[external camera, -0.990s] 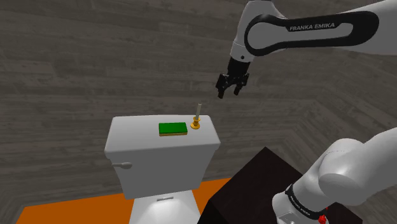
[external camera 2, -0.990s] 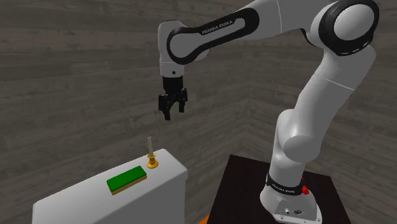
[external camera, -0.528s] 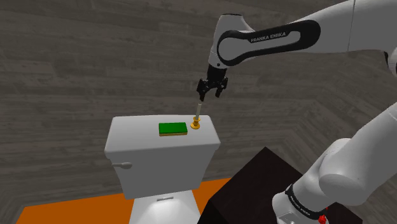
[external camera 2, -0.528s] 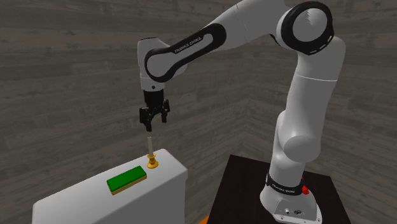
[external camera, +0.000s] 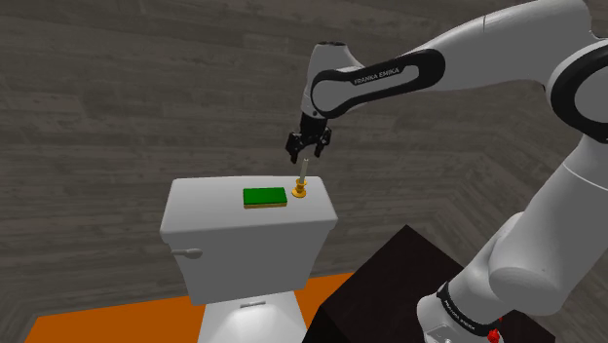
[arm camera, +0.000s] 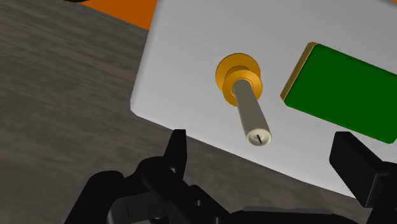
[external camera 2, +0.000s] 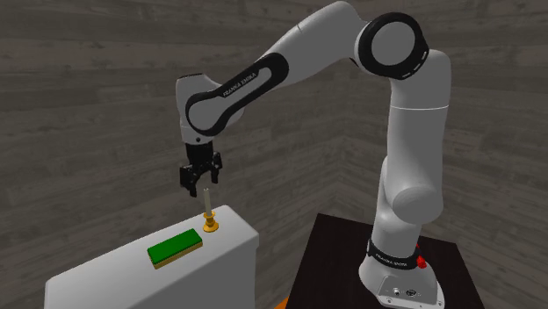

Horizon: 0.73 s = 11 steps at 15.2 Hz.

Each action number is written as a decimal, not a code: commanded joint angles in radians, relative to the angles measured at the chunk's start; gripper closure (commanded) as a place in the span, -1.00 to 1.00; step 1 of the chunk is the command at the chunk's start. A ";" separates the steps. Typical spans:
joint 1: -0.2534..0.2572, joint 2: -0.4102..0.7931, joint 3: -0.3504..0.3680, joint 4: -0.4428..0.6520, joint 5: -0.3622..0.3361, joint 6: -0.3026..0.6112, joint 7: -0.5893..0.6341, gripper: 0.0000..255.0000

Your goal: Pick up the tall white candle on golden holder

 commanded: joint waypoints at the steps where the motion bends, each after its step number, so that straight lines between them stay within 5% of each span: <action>1: 0.000 0.013 0.000 -0.012 -0.002 0.025 0.001 -1.00; 5: 0.001 0.023 0.000 -0.022 -0.003 0.045 0.002 -1.00; 6: 0.001 0.023 0.000 -0.022 -0.003 0.045 0.002 1.00; 11: 0.001 0.022 0.000 -0.022 -0.003 0.045 0.002 1.00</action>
